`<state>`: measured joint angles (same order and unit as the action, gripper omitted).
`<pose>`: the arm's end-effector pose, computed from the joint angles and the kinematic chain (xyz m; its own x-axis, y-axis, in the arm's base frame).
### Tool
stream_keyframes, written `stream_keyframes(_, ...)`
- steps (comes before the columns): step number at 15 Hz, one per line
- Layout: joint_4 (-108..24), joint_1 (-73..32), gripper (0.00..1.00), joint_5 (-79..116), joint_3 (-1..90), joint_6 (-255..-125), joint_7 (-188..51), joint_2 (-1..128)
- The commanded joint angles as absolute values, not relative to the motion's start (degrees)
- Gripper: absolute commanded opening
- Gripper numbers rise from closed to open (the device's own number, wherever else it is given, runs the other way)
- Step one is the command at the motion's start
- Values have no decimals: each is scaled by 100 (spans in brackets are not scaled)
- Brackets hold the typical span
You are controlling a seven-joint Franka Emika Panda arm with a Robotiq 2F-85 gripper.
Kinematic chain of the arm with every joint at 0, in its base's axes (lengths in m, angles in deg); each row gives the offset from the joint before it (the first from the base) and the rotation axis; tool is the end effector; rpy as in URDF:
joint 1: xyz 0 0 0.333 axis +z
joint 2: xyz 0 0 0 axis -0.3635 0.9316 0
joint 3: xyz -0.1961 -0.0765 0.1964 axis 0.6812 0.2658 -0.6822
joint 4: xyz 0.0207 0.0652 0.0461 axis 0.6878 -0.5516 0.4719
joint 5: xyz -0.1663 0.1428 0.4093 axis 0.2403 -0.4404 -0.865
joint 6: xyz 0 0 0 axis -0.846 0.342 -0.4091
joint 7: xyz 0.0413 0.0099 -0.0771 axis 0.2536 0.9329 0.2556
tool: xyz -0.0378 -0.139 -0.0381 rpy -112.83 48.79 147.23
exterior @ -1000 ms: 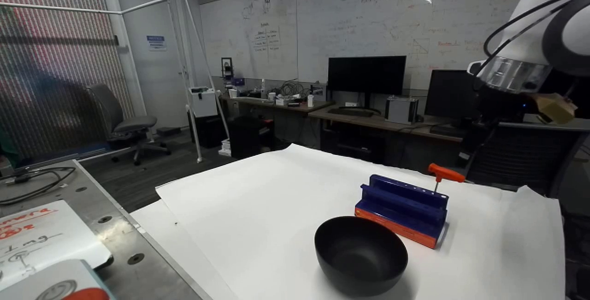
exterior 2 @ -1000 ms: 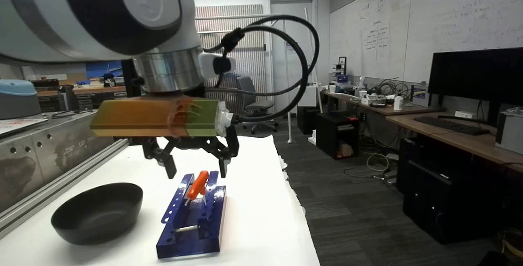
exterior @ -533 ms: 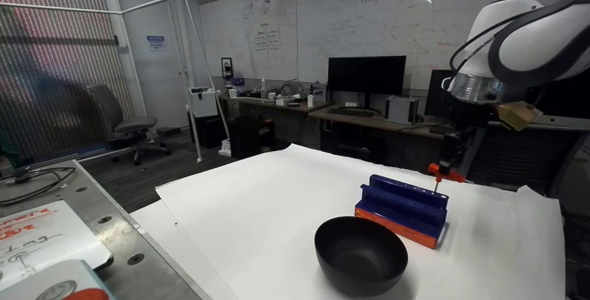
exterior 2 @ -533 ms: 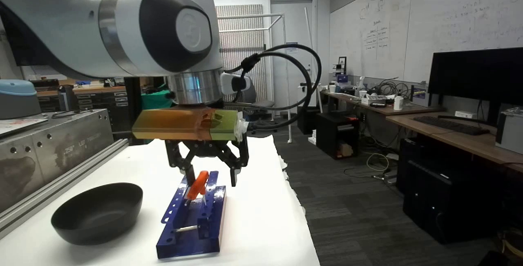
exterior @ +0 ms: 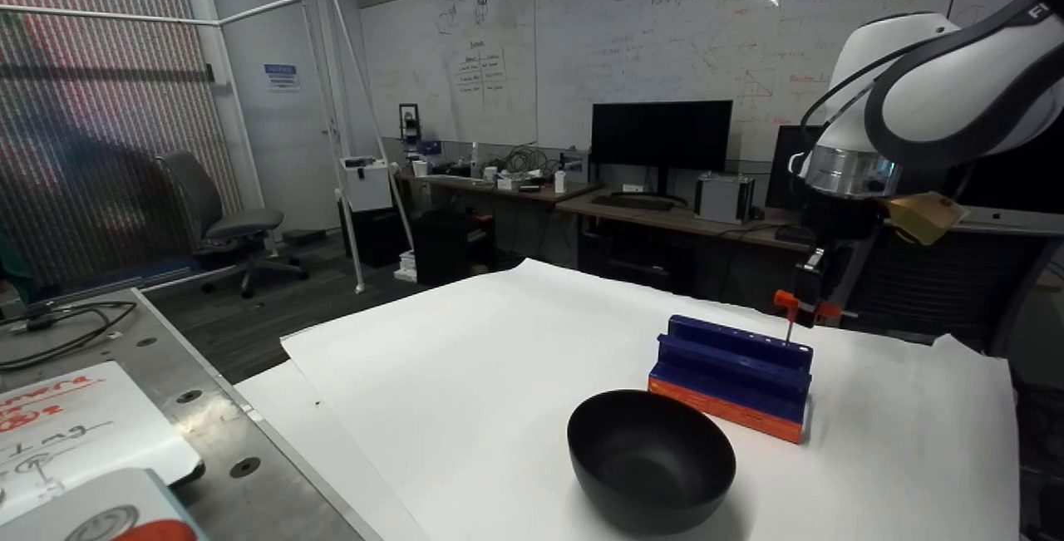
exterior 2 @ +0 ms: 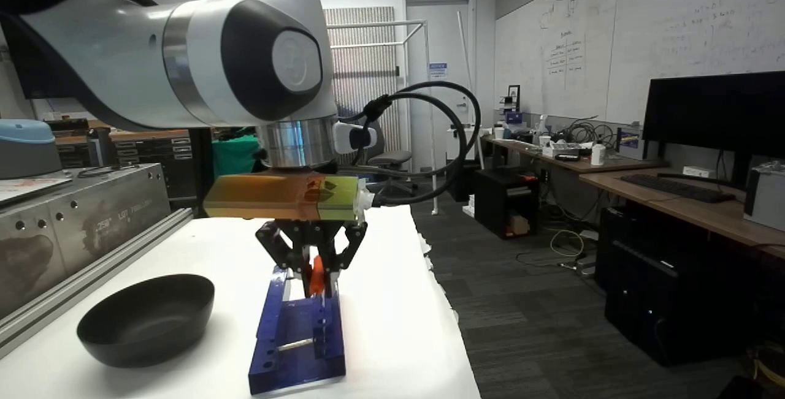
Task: Pick up the orange object and put it in the bowl
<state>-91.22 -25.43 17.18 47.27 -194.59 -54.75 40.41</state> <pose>0.5190 -0.1016 0.2207 0.9973 -0.0126 0.0724 -0.0139 -0.9997 0.0183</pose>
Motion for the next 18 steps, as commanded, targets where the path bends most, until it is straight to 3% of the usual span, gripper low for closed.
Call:
stream_keyframes(1, -9194, -2549, 10, 1788, 4628, -19256, -5501, 3759)
stream_keyframes(2, -9231, -2545, 15, 1844, 4598, -19211, -5544, 3654)
stream_keyframes(9, -9263, -2439, 16, 2073, 4234, -18519, -5941, 2539)
stream_keyframes(13, -9061, -1889, 15, 718, 4491, -17859, -5238, 1946)
stream_keyframes(18, -9000, -1495, 14, -908, 5021, -17440, -4443, 2123)
